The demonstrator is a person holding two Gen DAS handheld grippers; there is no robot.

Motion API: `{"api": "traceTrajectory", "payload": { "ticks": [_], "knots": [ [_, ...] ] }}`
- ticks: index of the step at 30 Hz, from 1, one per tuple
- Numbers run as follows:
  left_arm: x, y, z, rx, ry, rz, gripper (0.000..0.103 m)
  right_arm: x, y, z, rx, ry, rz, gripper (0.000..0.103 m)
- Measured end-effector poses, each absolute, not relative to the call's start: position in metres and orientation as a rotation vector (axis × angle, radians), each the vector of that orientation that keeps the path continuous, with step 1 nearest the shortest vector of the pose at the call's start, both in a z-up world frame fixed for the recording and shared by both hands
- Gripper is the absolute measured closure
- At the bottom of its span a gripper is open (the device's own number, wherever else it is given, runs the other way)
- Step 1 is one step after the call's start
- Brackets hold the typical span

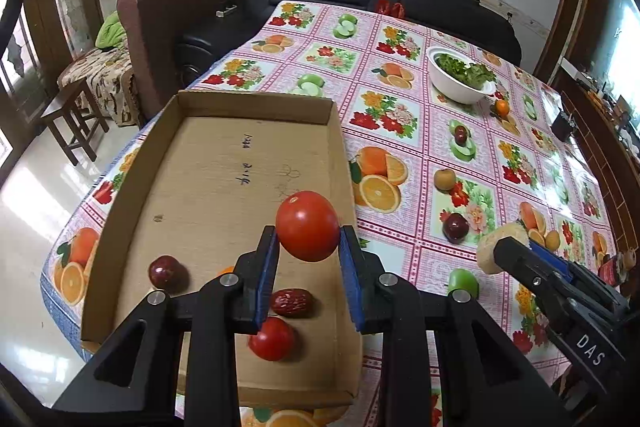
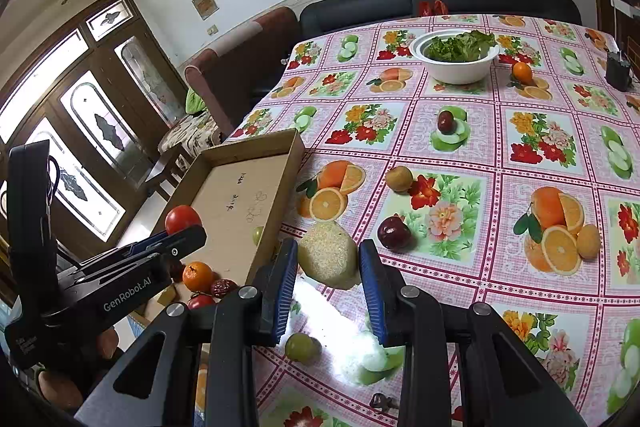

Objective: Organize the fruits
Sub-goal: 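Carry the red tomato and pale yellow fruit with both tools over the box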

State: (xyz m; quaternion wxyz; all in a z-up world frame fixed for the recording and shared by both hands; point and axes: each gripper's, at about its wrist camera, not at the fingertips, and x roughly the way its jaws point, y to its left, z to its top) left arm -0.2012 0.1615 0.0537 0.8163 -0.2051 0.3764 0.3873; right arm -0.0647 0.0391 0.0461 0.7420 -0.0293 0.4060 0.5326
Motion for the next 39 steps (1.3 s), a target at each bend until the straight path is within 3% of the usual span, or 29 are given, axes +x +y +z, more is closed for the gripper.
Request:
{"api": "traceTrajectory", "payload": {
  "ticks": [39],
  "knots": [
    [-0.269,0.267,0.028,-0.581,0.831,1.021,0.075,-0.121,0.159,0.043,-0.216,0.906,1.341,0.072]
  ]
}}
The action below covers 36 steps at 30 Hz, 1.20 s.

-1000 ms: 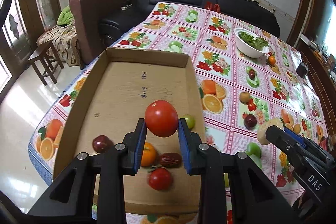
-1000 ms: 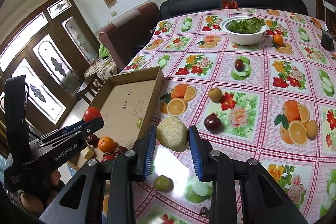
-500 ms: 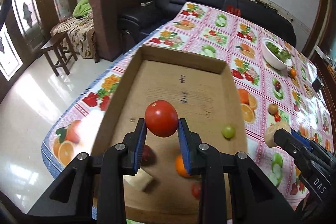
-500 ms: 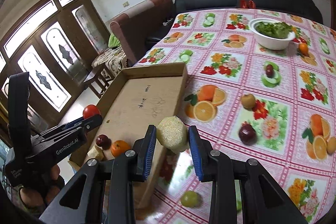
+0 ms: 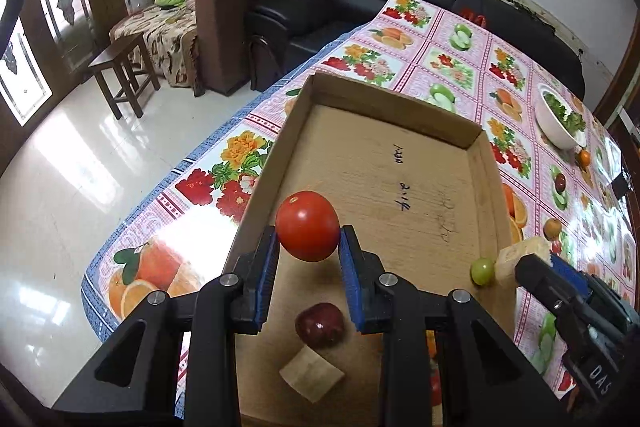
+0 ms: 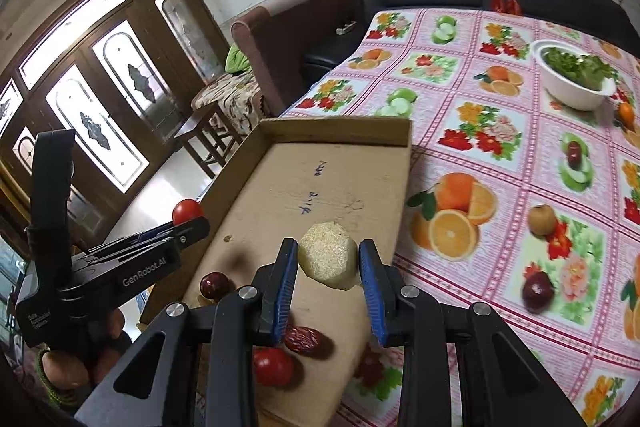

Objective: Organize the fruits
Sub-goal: 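Carry the red tomato and pale yellow fruit with both tools over the box, then open left tool releasing the tomato while right tool releases the pale fruit into box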

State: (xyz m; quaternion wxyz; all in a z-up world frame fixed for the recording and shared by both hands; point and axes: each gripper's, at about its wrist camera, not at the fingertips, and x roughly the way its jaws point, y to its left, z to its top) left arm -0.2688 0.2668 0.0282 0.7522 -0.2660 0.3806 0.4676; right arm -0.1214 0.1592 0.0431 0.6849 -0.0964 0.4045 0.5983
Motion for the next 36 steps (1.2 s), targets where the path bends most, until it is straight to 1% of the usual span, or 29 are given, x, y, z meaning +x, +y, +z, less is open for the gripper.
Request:
{"api": "traceTrajectory", "payload": {
  "ticks": [15,18,21,26,28,30,31,36],
  "knots": [
    [-0.258,0.282,-0.001,-0.638,0.933,1.030,0.075,-0.151,0.203,0.002,-0.371,0.981,1.398,0.072],
    [-0.258,0.282,-0.006,-0.643,0.942,1.035,0.074,-0.151,0.203,0.003,-0.379,0.978,1.400,0.072],
    [-0.257,0.282,-0.009,-0.668,0.955,1.019,0.073,-0.151,0.204,0.002,-0.392,0.980,1.397,0.069],
    [-0.265,0.281,-0.004,-0.697,0.942,1.024,0.072,-0.148,0.202,0.002,-0.383,0.983,1.391,0.067],
    [-0.267,0.279,0.000,-0.697,0.927,1.030,0.072,-0.147,0.200,0.004,-0.376,0.982,1.389,0.064],
    [-0.270,0.277,0.005,-0.699,0.910,1.027,0.069,-0.147,0.195,0.009,-0.365,0.971,1.392,0.064],
    [-0.271,0.276,0.008,-0.702,0.902,1.026,0.065,-0.146,0.192,0.012,-0.357,0.964,1.395,0.064],
    [-0.271,0.266,0.019,-0.692,0.879,1.012,0.065,-0.141,0.168,0.029,-0.304,0.931,1.396,0.063]
  ]
}}
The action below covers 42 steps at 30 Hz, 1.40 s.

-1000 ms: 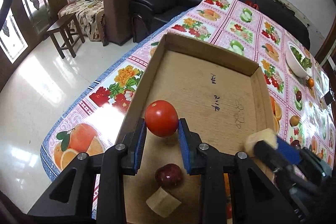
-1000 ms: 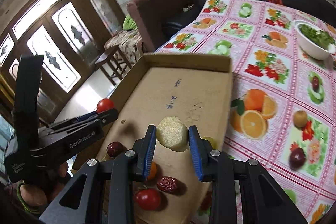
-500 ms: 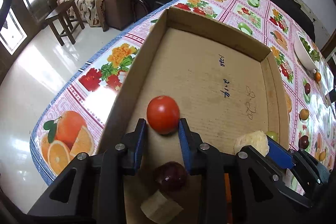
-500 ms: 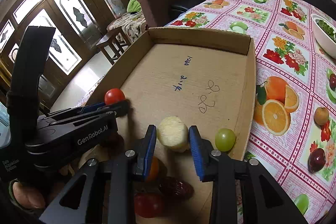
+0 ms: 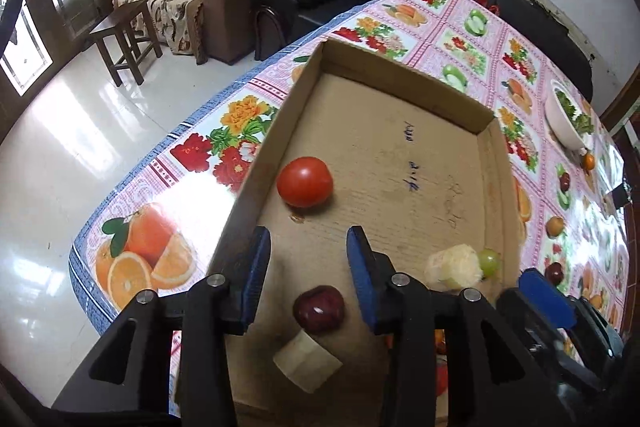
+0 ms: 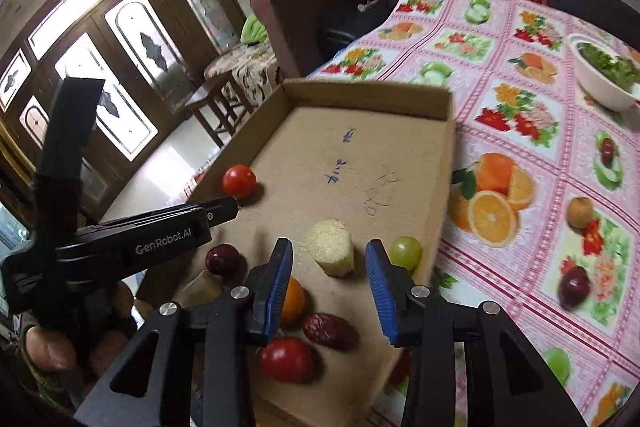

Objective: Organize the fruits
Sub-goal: 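Open left tool releasing the tomato while right tool releases the pale fruit into box, then move both tools back from the box toward the fruits on the table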

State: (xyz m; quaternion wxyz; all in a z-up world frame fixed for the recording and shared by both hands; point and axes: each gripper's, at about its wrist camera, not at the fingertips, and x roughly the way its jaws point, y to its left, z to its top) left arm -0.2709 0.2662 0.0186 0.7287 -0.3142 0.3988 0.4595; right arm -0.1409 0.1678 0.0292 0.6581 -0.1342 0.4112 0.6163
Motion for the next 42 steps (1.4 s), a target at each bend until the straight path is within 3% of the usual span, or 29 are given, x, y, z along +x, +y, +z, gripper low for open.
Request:
{"api": "traceTrajectory", "payload": {
  "ticks": [22,42],
  "knots": [
    [-0.197,0.175,0.048,-0.560,0.890,0.765,0.066,-0.028,0.022,0.031,-0.066,0.944,1.100,0.061],
    [-0.121,0.121,0.027,-0.535,0.964,0.534,0.066,0.034,-0.002,0.016,-0.044,0.954,0.978,0.061]
  ]
}}
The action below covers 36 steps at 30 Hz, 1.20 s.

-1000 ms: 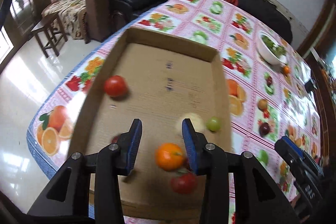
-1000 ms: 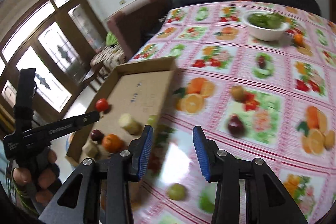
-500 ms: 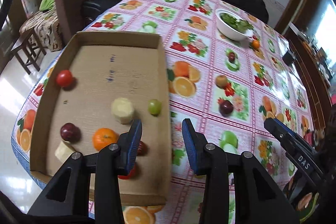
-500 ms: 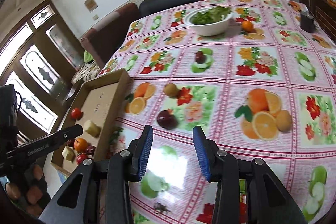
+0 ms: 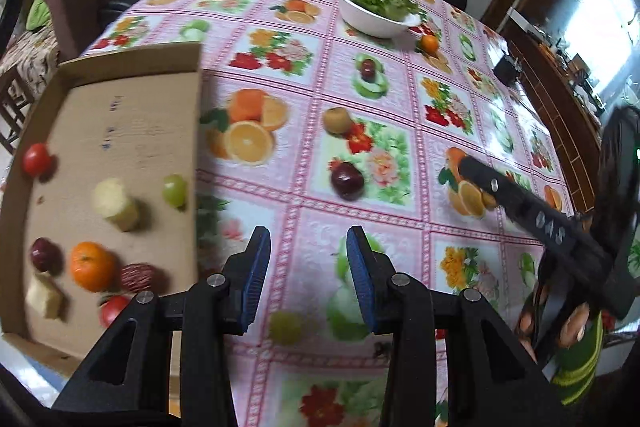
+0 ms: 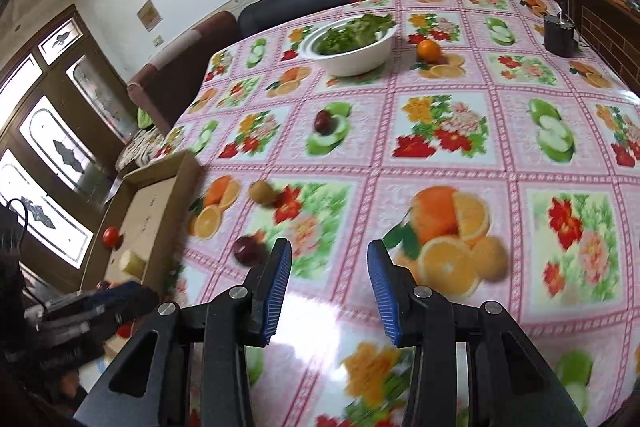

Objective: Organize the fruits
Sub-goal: 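Move both tools back from the box toward the fruits on the table, then grasp the dark red plum with left tool while right tool grasps the leafy mandarin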

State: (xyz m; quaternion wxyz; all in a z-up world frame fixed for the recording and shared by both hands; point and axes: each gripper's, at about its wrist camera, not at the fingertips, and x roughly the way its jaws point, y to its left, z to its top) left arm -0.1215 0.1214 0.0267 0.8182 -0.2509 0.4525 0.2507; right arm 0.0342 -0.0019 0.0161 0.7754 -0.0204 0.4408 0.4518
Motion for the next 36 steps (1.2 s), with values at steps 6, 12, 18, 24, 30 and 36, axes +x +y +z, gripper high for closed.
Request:
{"api": "traceTrajectory", "payload": {
  "ticks": [6,12,18,24,30,36],
  "knots": [
    [-0.095,0.120,0.010,-0.548,1.014,0.507,0.066,0.096,0.011,0.017,-0.022,0.931,0.904,0.061],
    [-0.079,0.126,-0.004,-0.567,1.038,0.492,0.066,0.177,0.043,0.010,0.010,0.927,0.824,0.061],
    [-0.067,0.133,-0.015,-0.579,1.053,0.476,0.066,0.247,0.087,-0.001,0.016,0.932,0.791,0.061],
    [-0.057,0.136,-0.022,-0.567,1.043,0.474,0.066,0.288,0.130,-0.017,0.000,0.972,0.775,0.061],
    [-0.055,0.138,-0.023,-0.549,1.021,0.490,0.077,0.276,0.129,-0.016,-0.049,0.949,0.763,0.071],
    [-0.065,0.125,-0.011,-0.523,0.995,0.502,0.077,0.212,0.074,0.005,-0.026,0.906,0.839,0.071]
  ]
}}
